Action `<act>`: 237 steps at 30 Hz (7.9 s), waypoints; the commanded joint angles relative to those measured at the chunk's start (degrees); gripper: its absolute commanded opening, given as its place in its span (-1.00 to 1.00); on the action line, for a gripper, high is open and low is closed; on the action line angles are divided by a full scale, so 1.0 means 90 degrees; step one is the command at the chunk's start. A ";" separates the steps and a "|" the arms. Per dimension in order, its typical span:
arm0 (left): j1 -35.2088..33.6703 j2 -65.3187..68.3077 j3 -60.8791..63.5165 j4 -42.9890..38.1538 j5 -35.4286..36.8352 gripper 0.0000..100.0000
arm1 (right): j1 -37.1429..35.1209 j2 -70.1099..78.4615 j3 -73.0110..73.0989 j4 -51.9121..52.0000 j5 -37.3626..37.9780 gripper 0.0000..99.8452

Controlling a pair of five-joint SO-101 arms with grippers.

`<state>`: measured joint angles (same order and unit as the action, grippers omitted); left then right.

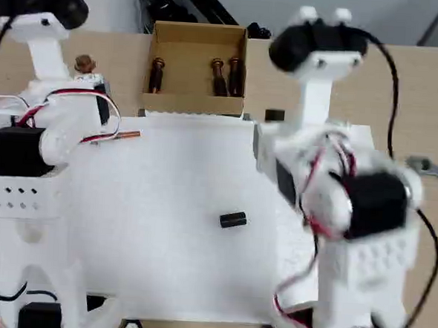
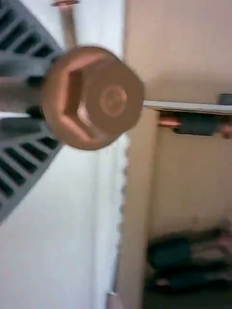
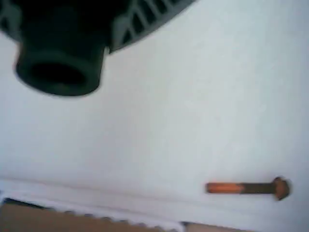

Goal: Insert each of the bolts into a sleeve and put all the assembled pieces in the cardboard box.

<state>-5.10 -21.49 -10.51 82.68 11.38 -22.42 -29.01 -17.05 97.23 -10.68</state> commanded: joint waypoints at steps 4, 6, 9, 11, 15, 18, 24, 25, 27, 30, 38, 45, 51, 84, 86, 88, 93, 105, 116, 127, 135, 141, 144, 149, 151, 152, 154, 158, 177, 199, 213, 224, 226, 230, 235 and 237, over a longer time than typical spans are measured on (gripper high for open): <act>0.0684 -0.0234 -0.0278 -0.0850 -0.0068 -0.99 | -0.1275 -0.2222 0.1817 -0.0230 0.0049 -0.98; 0.0938 -0.0234 -0.0278 -0.0889 -0.0068 -0.99 | -0.1529 -0.2935 0.2501 -0.0689 0.0049 -0.98; 0.1309 -0.0234 -0.0308 -0.0889 -0.0068 -0.99 | -0.1568 -0.3873 0.3438 -0.1402 0.0049 -0.99; 0.1495 -0.0244 -0.0396 -0.0967 -0.0068 -0.99 | -0.1558 -0.4352 0.4103 -0.1753 0.0049 -0.99; 0.1846 -0.0244 -0.0962 -0.1114 -0.0068 -0.99 | -0.1558 -0.4967 0.5206 -0.2584 0.0049 -0.99; 0.2325 -0.0244 -0.1441 -0.1114 -0.0068 -0.99 | -0.1568 -0.5211 0.5890 -0.3560 0.0049 -0.99; 0.3155 -0.0244 -0.2115 -0.1065 -0.0068 -0.99 | -0.1568 -0.5319 0.7150 -0.5309 0.0078 -0.99; 0.3214 -0.0244 -0.2154 -0.1065 -0.0068 -0.99 | -0.1568 -0.5328 0.7326 -0.5582 0.0088 -0.99; 0.3263 -0.0244 -0.2164 -0.1065 -0.0068 -0.99 | -0.1568 -0.5328 0.7609 -0.6071 0.0088 -0.99; 0.3380 -0.0244 -0.2164 -0.1045 -0.0068 -0.99 | -0.1568 -0.5328 0.7932 -0.6628 0.0107 -0.99; 0.4122 -0.0694 -0.2125 -0.0703 -0.0635 -0.99 | -0.1324 -0.5446 0.8088 -0.6989 0.0762 -0.99; 0.4181 -0.0840 -0.2134 0.0068 -0.0830 -0.99 | -0.0972 -0.6090 0.8107 -0.6559 0.0791 -0.99; 0.4190 -0.0625 -0.2164 0.0049 -0.0186 -0.99 | -0.0982 -0.6559 0.8381 -0.6129 0.1319 -0.99; 0.4796 0.0234 -0.2339 0.0654 0.0830 -0.99 | -0.1050 -0.8142 0.9915 -0.6745 0.1348 -0.99; 0.4796 0.0234 -0.2339 0.0664 0.0821 -0.99 | -0.1040 -0.8142 1.0012 -0.6833 0.1348 -0.99; 0.4796 0.0244 -0.2291 0.0733 0.0821 -0.99 | -0.1040 -0.8142 1.0042 -0.6862 0.1348 -0.99; 0.4786 0.0186 -0.1871 0.0762 0.0811 -0.99 | -0.1040 -0.8142 1.0051 -0.6911 0.1348 -0.99; 0.4620 0.0186 -0.1861 0.0801 0.0811 -0.99 | -0.1040 -0.8142 1.0071 -0.6940 0.1348 -0.99; 0.4620 0.0195 -0.1695 0.0879 0.0840 -0.99 | -0.1040 -0.8142 1.0051 -0.6950 0.1338 -0.99; 0.4396 0.0186 -0.1197 0.0449 0.0830 -0.99 | -0.1040 -0.8142 1.0042 -0.7253 0.1338 -0.99; 0.4376 0.0176 -0.0718 0.0430 0.0830 -0.99 | -0.1040 -0.8132 1.0032 -0.7263 0.1338 -0.99; 0.4376 0.0176 -0.0718 0.0586 0.0742 -0.99 | -0.0786 -0.8073 0.9905 -0.7341 0.1328 -0.99; 0.4376 0.0176 -0.0757 0.0713 0.0400 -0.99 | -0.0630 -0.8073 0.9895 -0.7331 0.1182 -0.99; 0.4347 0.0186 -0.0737 0.1094 0.0020 -0.99 | -0.0620 -0.8073 0.9836 -0.7302 0.1065 -0.99; 0.4347 0.0186 -0.0728 0.1104 0.0010 -0.99 | -0.0611 -0.8073 0.9836 -0.7302 0.1065 -0.99; 0.4347 0.0186 -0.0728 0.1104 0.0010 -0.99 | -0.0611 -0.8073 0.9836 -0.7302 0.1065 -0.99; 0.4347 0.0186 -0.0728 0.1114 -0.0029 -0.98 | -0.0620 -0.8073 0.9836 -0.7321 0.1065 -0.99; 0.4347 0.0186 -0.0728 0.1299 -0.0547 -0.85 | -0.0620 -0.8073 0.9836 -0.7321 0.1065 -0.99; 0.3526 0.0186 -0.0786 0.1944 -0.1241 -0.73 | -0.0288 -0.6696 0.9368 -0.7790 0.0791 -0.99; 0.1055 0.0186 -0.1392 0.1963 -0.1084 -0.99 | 0.0083 0.0024 0.5070 -0.9304 0.0567 -0.99; 0.0947 0.0186 -0.0659 0.1856 -0.0801 -0.99 | 0.0103 0.4733 0.0938 -0.9050 0.0576 -0.99; 0.0947 0.0186 -0.0650 0.1875 -0.0801 -0.99 | 0.0288 0.7888 -0.2745 -0.8161 0.0586 -0.98; 0.0947 0.0186 -0.0650 0.1875 -0.0801 -0.99 | 0.0366 0.8405 -0.3272 -0.8024 0.0576 -0.98; 0.0957 0.0186 -0.0650 0.1875 -0.0791 -0.99 | 0.0523 0.9265 -0.4181 -0.7761 0.0567 -0.98; 0.0996 0.0186 -0.0171 0.1651 -0.0762 -0.99 | 0.0581 1.0134 -0.4904 -0.7311 0.0557 -0.98; 0.0996 0.0186 0.0024 0.1563 -0.0762 -0.99 | 0.0562 1.0369 -0.5118 -0.7184 0.0557 -0.98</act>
<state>3.78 -19.38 -11.47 98.51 4.09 -17.67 64.09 -57.32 31.38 -5.41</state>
